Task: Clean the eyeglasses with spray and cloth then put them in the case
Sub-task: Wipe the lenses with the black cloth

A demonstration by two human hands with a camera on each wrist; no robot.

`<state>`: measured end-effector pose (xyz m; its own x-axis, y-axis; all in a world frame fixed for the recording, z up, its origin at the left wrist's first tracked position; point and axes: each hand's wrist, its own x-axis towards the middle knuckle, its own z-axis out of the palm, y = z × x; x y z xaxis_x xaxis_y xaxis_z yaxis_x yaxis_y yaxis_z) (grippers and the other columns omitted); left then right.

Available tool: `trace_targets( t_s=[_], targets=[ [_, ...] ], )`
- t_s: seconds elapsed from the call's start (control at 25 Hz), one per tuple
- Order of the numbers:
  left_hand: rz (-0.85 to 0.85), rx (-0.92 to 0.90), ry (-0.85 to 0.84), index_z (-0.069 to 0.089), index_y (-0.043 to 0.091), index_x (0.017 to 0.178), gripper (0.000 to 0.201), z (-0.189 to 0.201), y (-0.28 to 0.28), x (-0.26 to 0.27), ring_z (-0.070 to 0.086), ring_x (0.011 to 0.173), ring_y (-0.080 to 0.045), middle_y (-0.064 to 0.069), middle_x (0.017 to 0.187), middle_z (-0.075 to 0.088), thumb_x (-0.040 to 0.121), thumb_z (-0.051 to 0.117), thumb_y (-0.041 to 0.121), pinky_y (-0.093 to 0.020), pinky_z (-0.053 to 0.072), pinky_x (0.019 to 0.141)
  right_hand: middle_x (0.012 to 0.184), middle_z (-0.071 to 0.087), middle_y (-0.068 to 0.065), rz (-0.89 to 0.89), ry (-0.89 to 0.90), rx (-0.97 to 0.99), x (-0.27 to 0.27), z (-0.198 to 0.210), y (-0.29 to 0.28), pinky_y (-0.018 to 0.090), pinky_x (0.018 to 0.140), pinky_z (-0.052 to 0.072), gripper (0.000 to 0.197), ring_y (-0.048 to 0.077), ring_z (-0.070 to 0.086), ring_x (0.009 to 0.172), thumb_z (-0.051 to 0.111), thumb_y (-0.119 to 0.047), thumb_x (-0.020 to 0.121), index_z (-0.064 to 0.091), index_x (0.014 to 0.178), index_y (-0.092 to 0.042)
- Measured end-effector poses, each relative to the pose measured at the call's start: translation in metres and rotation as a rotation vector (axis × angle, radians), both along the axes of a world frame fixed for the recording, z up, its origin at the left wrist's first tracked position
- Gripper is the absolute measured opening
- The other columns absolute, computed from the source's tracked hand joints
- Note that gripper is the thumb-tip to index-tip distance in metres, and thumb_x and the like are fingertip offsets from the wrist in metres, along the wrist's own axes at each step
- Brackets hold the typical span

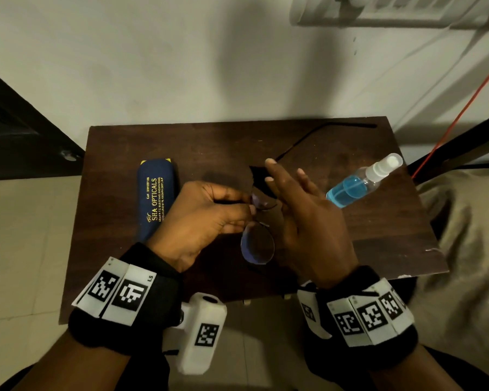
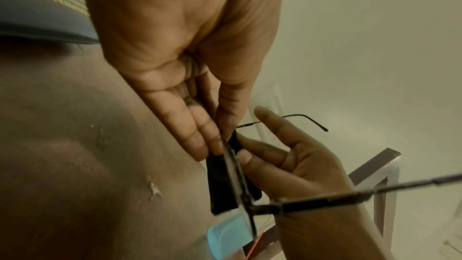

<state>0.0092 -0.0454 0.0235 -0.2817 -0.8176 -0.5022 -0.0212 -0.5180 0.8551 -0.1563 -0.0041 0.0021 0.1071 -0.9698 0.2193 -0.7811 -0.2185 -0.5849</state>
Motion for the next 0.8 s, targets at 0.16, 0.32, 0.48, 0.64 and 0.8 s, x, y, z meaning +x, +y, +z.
trace_targets(
  t_s=[0.16, 0.32, 0.48, 0.64, 0.8],
  targets=[
    [0.040, -0.012, -0.016, 0.074, 0.005, 0.089, 0.016, -0.0029, -0.0007, 0.0029, 0.073, 0.078, -0.021, -0.012, 0.085, 0.076, 0.080, 0.067, -0.005, -0.025, 0.060, 0.070, 0.121, 0.065, 0.010, 0.165, -0.002, 0.064, -0.0007, 0.0047, 0.0023, 0.048, 0.103, 0.041, 0.055, 0.034, 0.047, 0.127, 0.048, -0.023, 0.089, 0.035, 0.142, -0.018],
    [0.025, -0.005, 0.000, 0.075, 0.006, 0.088, 0.015, 0.0000, -0.0019, 0.0034, 0.073, 0.077, -0.020, -0.010, 0.085, 0.076, 0.079, 0.067, -0.005, -0.024, 0.060, 0.067, 0.115, 0.068, 0.008, -0.007, 0.039, -0.004, -0.0036, -0.0015, -0.0007, 0.041, 0.100, 0.038, 0.059, 0.031, 0.046, 0.126, 0.058, -0.004, 0.087, 0.037, 0.141, -0.016],
    [-0.016, -0.004, -0.018, 0.075, 0.009, 0.085, 0.016, -0.0016, 0.0007, -0.0004, 0.073, 0.080, -0.024, -0.011, 0.084, 0.076, 0.078, 0.069, -0.004, -0.029, 0.060, 0.073, 0.121, 0.064, 0.012, 0.030, 0.002, -0.025, 0.0023, -0.0023, 0.0016, 0.047, 0.099, 0.043, 0.058, 0.022, 0.035, 0.131, 0.063, -0.011, 0.084, 0.042, 0.139, -0.013],
    [0.019, -0.028, -0.064, 0.075, 0.008, 0.085, 0.017, -0.0045, -0.0013, 0.0046, 0.073, 0.083, -0.026, -0.013, 0.086, 0.076, 0.079, 0.067, -0.005, -0.031, 0.060, 0.076, 0.118, 0.067, 0.009, 0.176, -0.016, 0.035, -0.0024, 0.0044, 0.0007, 0.050, 0.091, 0.050, 0.055, 0.036, 0.048, 0.126, 0.044, -0.025, 0.087, 0.034, 0.140, -0.022],
    [-0.013, -0.016, -0.008, 0.074, 0.007, 0.085, 0.015, -0.0020, 0.0018, -0.0009, 0.073, 0.073, -0.019, -0.009, 0.081, 0.076, 0.078, 0.069, -0.005, -0.023, 0.059, 0.064, 0.117, 0.067, 0.006, 0.049, 0.012, 0.007, -0.0060, 0.0000, -0.0019, 0.052, 0.090, 0.050, 0.057, 0.039, 0.047, 0.126, 0.055, -0.009, 0.088, 0.036, 0.141, -0.018]
  ],
)
